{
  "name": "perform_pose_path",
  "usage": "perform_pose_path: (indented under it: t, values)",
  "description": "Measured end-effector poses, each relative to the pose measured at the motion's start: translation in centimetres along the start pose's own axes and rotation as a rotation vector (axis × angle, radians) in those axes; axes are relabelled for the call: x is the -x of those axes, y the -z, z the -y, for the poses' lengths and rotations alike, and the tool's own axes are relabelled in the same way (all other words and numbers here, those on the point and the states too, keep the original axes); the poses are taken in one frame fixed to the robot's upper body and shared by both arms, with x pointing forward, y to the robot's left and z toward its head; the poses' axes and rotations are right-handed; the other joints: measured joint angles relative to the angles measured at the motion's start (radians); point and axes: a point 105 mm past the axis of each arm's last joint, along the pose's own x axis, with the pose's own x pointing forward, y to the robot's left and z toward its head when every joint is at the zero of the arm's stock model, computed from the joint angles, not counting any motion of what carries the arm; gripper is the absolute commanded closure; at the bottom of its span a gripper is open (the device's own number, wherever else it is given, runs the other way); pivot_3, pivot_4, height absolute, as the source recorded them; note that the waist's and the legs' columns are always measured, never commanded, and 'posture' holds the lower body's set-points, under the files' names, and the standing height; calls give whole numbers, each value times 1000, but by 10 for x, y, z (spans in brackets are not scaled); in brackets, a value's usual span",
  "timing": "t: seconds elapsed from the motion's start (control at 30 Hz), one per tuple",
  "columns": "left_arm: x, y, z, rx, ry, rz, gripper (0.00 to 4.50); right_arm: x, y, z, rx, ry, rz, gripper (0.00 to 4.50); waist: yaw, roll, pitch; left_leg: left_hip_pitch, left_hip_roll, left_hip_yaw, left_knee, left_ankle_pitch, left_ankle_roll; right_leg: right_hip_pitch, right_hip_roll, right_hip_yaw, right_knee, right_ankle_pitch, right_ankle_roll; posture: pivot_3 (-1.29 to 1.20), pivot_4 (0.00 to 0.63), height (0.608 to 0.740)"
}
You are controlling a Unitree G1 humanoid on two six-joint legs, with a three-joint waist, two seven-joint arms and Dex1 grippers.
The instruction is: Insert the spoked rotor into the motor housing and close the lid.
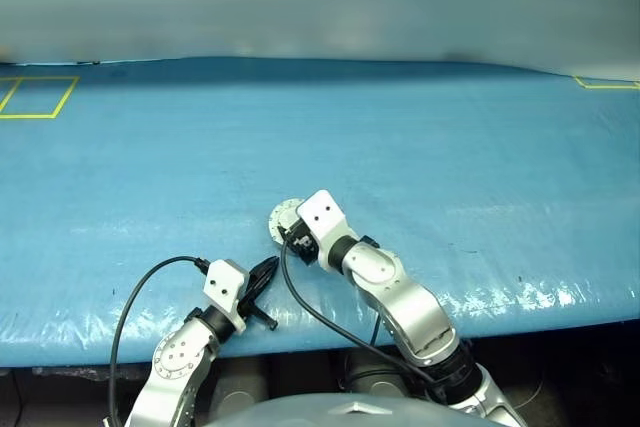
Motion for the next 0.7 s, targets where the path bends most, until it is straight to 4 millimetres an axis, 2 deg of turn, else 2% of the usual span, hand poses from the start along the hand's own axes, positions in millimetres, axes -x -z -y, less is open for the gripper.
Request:
perform_pose_path:
  t: [0.3,0.7]
  values:
    - [-2,0,0,5,2,-7,4500,-1,0,1,90,-10,-7,1487,-1,-1,-1,1,0,0,0,0,0,1,0,0,0,0,0,0,150,740]
    - [-3,0,3,9,13,-7,4500,0,3,9,77,-38,-8,1487,1,-1,-1,1,0,0,0,0,0,1,-1,0,0,0,0,0,150,740]
